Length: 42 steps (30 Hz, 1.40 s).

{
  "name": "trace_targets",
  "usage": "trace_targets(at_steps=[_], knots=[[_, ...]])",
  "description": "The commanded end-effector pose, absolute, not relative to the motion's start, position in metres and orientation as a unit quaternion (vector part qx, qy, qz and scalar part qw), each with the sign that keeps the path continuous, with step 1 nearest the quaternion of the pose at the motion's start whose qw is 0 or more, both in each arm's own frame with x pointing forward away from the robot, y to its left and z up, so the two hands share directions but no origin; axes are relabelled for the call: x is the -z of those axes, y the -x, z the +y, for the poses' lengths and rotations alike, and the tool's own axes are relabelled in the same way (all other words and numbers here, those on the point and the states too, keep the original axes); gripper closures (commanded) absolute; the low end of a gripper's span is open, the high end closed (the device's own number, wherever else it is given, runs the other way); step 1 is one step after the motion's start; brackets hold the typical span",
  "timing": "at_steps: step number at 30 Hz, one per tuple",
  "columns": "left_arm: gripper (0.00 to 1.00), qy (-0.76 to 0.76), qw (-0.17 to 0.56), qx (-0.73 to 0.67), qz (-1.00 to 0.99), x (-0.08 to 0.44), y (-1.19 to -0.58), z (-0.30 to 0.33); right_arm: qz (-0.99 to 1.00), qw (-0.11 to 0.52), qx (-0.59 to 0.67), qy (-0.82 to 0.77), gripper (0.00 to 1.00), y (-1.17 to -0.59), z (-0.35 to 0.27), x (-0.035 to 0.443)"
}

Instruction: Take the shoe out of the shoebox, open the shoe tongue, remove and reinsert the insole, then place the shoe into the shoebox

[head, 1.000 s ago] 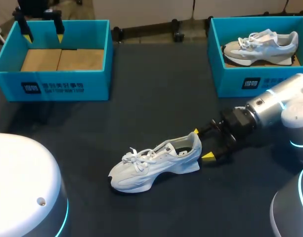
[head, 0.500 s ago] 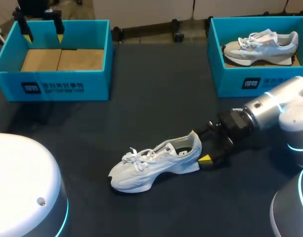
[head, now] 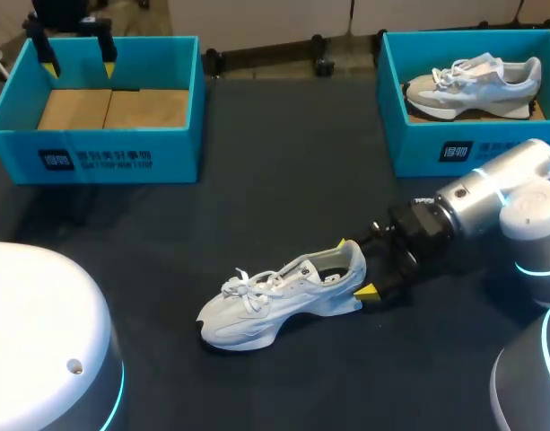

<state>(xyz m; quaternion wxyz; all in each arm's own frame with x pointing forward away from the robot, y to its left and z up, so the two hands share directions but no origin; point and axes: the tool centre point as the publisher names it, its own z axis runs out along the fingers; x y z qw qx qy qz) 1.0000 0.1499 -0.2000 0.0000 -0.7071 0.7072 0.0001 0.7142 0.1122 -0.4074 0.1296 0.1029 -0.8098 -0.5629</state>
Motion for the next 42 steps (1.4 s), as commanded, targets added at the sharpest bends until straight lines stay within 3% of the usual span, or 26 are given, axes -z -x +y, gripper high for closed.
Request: trace_targets(at_steps=[1,25,26,27,28,29,31,32,42], knots=[[0.0,0.707,0.0,0.0,0.707,0.2,-1.0,0.15,-0.811,0.127,0.562,-0.103,0.0,-0.712,0.12,0.41],[0.0,0.707,0.0,0.0,0.707,0.2,-1.0,0.15,-0.807,0.128,0.565,-0.11,0.0,-0.71,0.14,0.421],[0.0,0.707,0.0,0.0,0.707,0.2,-1.0,0.15,-0.807,0.128,0.565,-0.11,0.11,-0.71,0.14,0.421],[0.0,0.707,0.0,0.0,0.707,0.2,-1.0,0.15,-0.807,0.128,0.566,-0.11,0.16,-0.71,0.141,0.421],[0.0,0.707,0.0,0.0,0.707,0.2,-1.0,0.15,-0.807,0.128,0.566,-0.11,0.53,-0.71,0.141,0.422],[0.0,0.707,0.0,0.0,0.707,0.2,-1.0,0.15,-0.807,0.128,0.566,-0.11,0.58,-0.709,0.141,0.422],[0.0,0.707,0.0,0.0,0.707,0.2,-1.0,0.15,-0.806,0.126,0.567,-0.11,0.94,-0.708,0.142,0.422],[0.0,0.707,0.0,0.0,0.707,0.2,-1.0,0.15,-0.806,0.125,0.568,-0.109,1.0,-0.707,0.141,0.422],[0.0,0.707,0.0,0.0,0.707,0.2,-1.0,0.15,-0.813,0.065,0.574,-0.073,1.0,-0.692,0.125,0.412]])
